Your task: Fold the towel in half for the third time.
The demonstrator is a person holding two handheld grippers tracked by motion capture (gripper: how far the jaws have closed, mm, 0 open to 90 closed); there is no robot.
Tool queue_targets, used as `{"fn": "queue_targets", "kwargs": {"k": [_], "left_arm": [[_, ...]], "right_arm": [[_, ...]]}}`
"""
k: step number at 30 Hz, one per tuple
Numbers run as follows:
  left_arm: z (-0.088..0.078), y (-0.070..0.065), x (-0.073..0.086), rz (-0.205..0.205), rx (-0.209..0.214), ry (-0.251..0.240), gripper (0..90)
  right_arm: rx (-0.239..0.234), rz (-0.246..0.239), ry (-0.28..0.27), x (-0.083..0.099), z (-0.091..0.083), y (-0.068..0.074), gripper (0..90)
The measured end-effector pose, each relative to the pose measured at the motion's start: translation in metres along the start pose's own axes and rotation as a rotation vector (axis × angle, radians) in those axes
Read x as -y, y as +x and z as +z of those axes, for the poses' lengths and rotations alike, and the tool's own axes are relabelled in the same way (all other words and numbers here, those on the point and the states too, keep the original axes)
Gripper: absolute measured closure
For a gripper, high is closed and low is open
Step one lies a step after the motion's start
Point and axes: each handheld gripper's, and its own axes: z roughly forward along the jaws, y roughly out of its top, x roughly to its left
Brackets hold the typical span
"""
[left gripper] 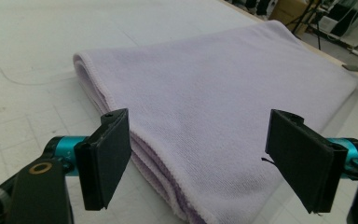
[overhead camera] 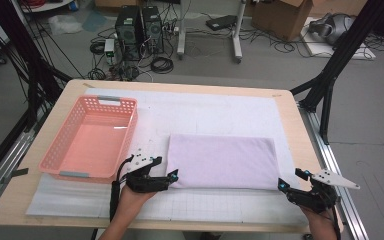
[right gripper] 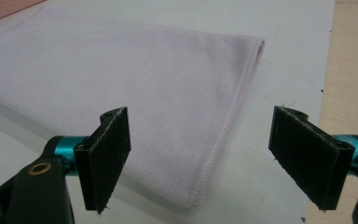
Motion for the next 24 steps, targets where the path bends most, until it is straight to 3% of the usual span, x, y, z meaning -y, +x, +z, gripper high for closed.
{"fn": "queue_targets", "kwargs": {"k": [8,15,21,24], "left_arm": [[0.009,-0.001,0.005,0.000,-0.019,0.069,22.2],[0.015,-0.001,0.010,-0.023,-0.040,0.165,22.1],[0.017,-0.001,0.010,-0.039,-0.062,0.208,23.2],[0.018,-0.004,0.010,-0.004,-0.089,0.221,25.6]], "right_arm": [[-0.018,-0.002,0.019,0.001,0.004,0.000,19.7],[-0.030,-0.007,0.037,0.002,0.007,0.002,19.7],[-0.038,-0.013,0.047,0.002,0.009,0.003,19.7],[-0.042,-0.011,0.055,0.002,0.011,0.004,19.7]]}}
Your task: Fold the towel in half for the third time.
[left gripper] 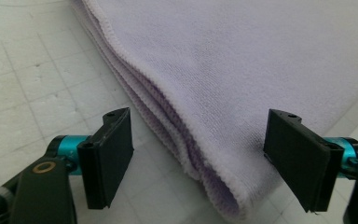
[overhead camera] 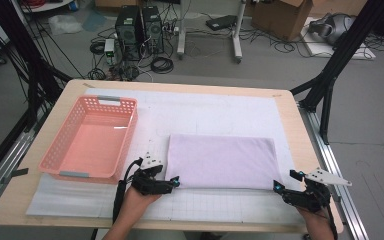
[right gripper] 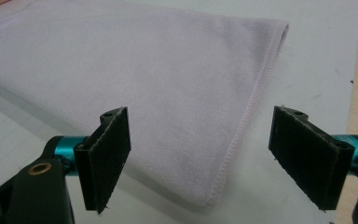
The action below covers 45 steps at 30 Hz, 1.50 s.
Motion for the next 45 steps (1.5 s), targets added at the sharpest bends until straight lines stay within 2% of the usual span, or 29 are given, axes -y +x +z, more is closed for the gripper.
{"fn": "queue_targets", "kwargs": {"k": [5,8,14,16,20,23,27,30,33,38,45], "left_arm": [[0.000,-0.007,0.001,0.053,-0.055,0.012,30.0],[-0.001,-0.010,0.002,0.061,-0.064,0.017,36.5],[-0.003,-0.010,0.003,0.028,-0.036,0.005,52.0],[-0.003,-0.010,0.003,0.004,-0.018,0.000,59.9],[-0.002,-0.013,0.003,-0.014,-0.010,-0.007,70.3],[-0.002,-0.014,0.002,-0.019,-0.012,-0.011,74.3],[-0.004,-0.013,0.002,-0.033,0.001,-0.022,76.1],[-0.004,-0.010,0.003,-0.044,0.015,-0.029,76.2],[-0.004,-0.008,0.003,-0.054,0.027,-0.033,76.1],[-0.005,-0.006,0.004,-0.066,0.038,-0.034,76.0],[-0.006,-0.003,0.004,-0.089,0.055,-0.037,76.2]], "right_arm": [[-0.006,-0.011,0.006,-0.001,0.003,0.001,19.7],[-0.009,-0.011,0.007,-0.003,0.004,0.001,19.7],[-0.037,-0.013,0.013,-0.008,0.012,0.006,19.6],[-0.047,-0.014,0.009,-0.012,0.015,0.009,19.6],[-0.082,-0.036,0.011,-0.023,0.026,0.018,19.6],[-0.124,-0.054,0.031,-0.031,0.032,0.023,19.6],[-0.163,-0.060,0.000,-0.047,0.043,0.031,19.6],[-0.210,-0.079,-0.003,-0.063,0.060,0.042,19.5],[-0.238,-0.095,0.004,-0.077,0.081,0.053,19.5],[-0.254,-0.133,0.050,-0.097,0.113,0.066,19.5],[-0.243,-0.166,0.135,-0.120,0.152,0.076,20.3]]}}
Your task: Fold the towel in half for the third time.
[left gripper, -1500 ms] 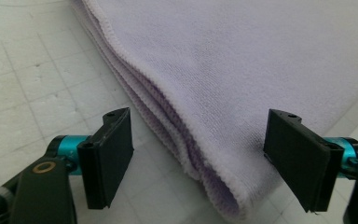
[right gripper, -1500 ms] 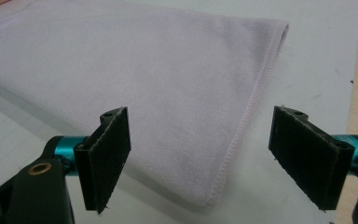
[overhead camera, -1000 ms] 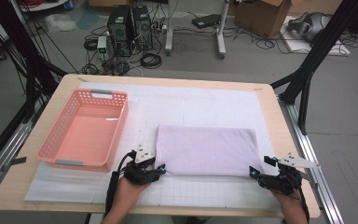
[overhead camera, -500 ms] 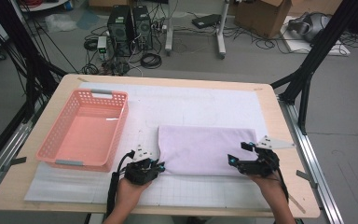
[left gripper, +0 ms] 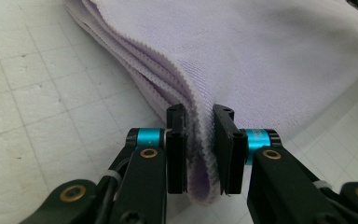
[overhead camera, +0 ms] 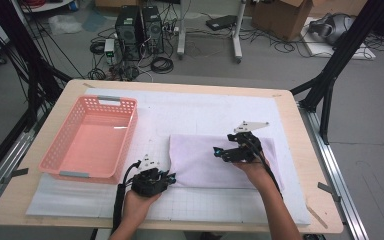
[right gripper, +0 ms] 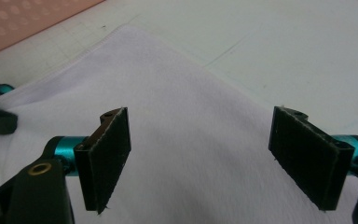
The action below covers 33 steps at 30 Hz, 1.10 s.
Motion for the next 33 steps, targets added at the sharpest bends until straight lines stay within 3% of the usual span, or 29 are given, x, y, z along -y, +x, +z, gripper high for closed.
{"fn": "queue_targets", "kwargs": {"k": [5,8,19,26,33], "left_arm": [[-0.002,0.001,0.001,-0.010,0.014,0.000,77.4],[-0.003,0.002,0.002,-0.015,0.018,0.001,77.6],[-0.005,0.003,0.004,-0.045,0.022,0.000,78.6],[-0.007,0.006,0.005,-0.076,0.043,0.008,78.6],[-0.009,0.008,0.007,-0.089,0.048,0.010,78.5]], "right_arm": [[-0.007,-0.048,0.038,-0.022,0.024,0.003,23.7],[-0.011,-0.053,0.059,-0.032,0.036,0.005,24.0],[-0.022,-0.095,0.160,-0.049,0.079,0.011,36.5],[-0.053,-0.141,0.213,-0.065,0.107,0.025,38.8],[-0.102,-0.219,0.282,-0.072,0.138,0.041,50.4]]}}
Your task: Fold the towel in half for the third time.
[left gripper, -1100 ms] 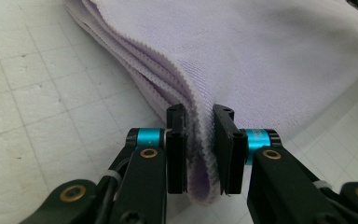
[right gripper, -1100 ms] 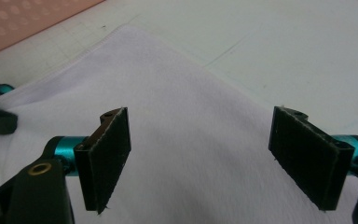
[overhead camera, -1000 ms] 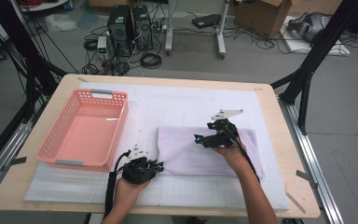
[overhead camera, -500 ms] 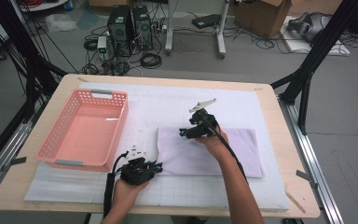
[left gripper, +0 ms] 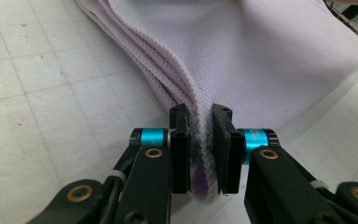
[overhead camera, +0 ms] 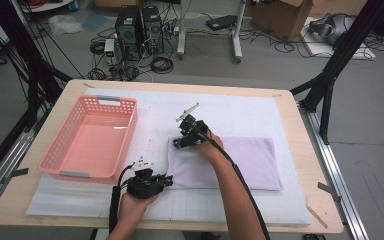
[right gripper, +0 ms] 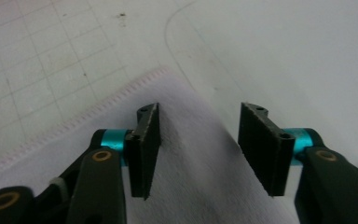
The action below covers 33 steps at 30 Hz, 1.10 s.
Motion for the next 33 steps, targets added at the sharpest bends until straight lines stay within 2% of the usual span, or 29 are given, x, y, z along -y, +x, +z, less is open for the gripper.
{"fn": "queue_targets", "kwargs": {"k": [3,6,7,8,12,14,19,25,29,33], "left_arm": [[-0.002,0.002,0.000,-0.008,-0.004,0.001,78.6],[-0.004,0.005,0.000,-0.015,-0.002,0.004,78.5],[-0.005,0.006,0.000,-0.020,-0.002,0.005,78.5],[-0.006,0.007,0.000,-0.022,-0.004,0.006,78.5],[-0.010,0.010,0.000,-0.029,-0.008,0.012,78.5],[-0.014,0.011,-0.001,-0.018,-0.017,0.014,78.4],[-0.030,0.009,-0.009,-0.016,-0.008,-0.033,78.6],[-0.048,0.003,-0.024,0.006,0.025,-0.104,78.8],[-0.051,-0.002,-0.032,0.024,0.048,-0.122,78.7],[-0.044,-0.007,-0.039,0.049,0.071,-0.113,78.4]], "right_arm": [[-0.024,-0.025,0.016,-0.005,0.005,0.002,58.6],[-0.051,-0.042,0.035,-0.009,0.006,0.003,73.5],[-0.052,-0.061,0.032,-0.010,0.007,0.004,80.9],[-0.034,-0.069,0.034,-0.011,0.006,0.007,83.3],[-0.024,-0.070,0.008,-0.014,0.009,0.012,84.6],[-0.025,-0.067,-0.009,-0.017,0.010,0.015,84.6],[-0.051,-0.055,-0.073,-0.025,0.007,0.021,84.7],[-0.106,-0.003,-0.218,-0.030,-0.010,0.018,84.7],[-0.121,0.018,-0.300,-0.030,-0.028,0.015,84.7],[-0.103,0.004,-0.310,-0.027,-0.039,0.011,84.6]]}}
